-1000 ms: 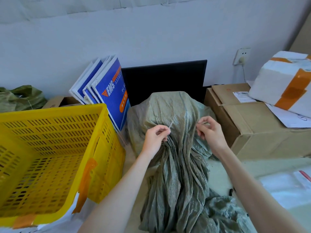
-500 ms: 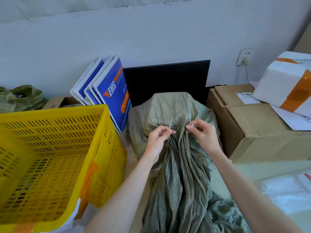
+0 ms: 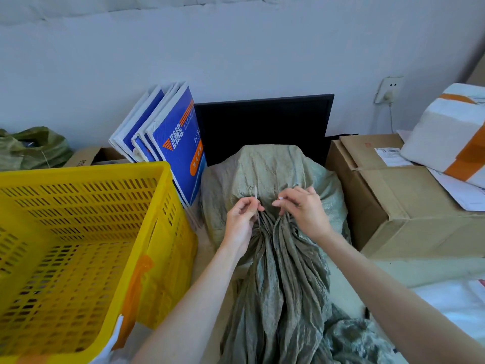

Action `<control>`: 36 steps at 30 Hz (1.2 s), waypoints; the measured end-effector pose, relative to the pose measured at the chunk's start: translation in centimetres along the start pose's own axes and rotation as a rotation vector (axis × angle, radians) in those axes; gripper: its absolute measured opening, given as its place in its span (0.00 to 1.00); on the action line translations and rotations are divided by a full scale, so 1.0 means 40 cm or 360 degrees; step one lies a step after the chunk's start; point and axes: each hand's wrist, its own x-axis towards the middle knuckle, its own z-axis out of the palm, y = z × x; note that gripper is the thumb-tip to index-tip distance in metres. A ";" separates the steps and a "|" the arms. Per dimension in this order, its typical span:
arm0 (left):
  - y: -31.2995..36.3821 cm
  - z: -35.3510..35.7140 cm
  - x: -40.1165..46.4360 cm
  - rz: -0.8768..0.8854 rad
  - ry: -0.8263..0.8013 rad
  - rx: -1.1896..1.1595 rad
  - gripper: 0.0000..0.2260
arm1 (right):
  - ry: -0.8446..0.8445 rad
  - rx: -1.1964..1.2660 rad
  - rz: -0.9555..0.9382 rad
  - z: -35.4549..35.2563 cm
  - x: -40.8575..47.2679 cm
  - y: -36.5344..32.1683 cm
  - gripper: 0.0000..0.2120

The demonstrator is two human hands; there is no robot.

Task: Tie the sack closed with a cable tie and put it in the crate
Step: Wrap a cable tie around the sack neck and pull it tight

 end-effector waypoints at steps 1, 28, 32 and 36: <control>-0.001 0.000 0.000 -0.0006 0.0006 -0.0028 0.07 | 0.0074 -0.0070 0.0001 0.016 -0.003 -0.002 0.13; 0.066 0.025 0.013 -0.0131 -0.0266 0.0831 0.10 | 0.0226 0.1588 0.0797 0.045 -0.036 -0.005 0.13; 0.065 0.026 0.012 -0.0135 -0.0278 0.0810 0.09 | 0.0183 0.1538 0.0822 0.039 -0.039 -0.001 0.14; 0.068 0.025 0.013 -0.0142 -0.0314 0.0827 0.10 | 0.0191 0.1564 0.0834 0.038 -0.038 -0.003 0.15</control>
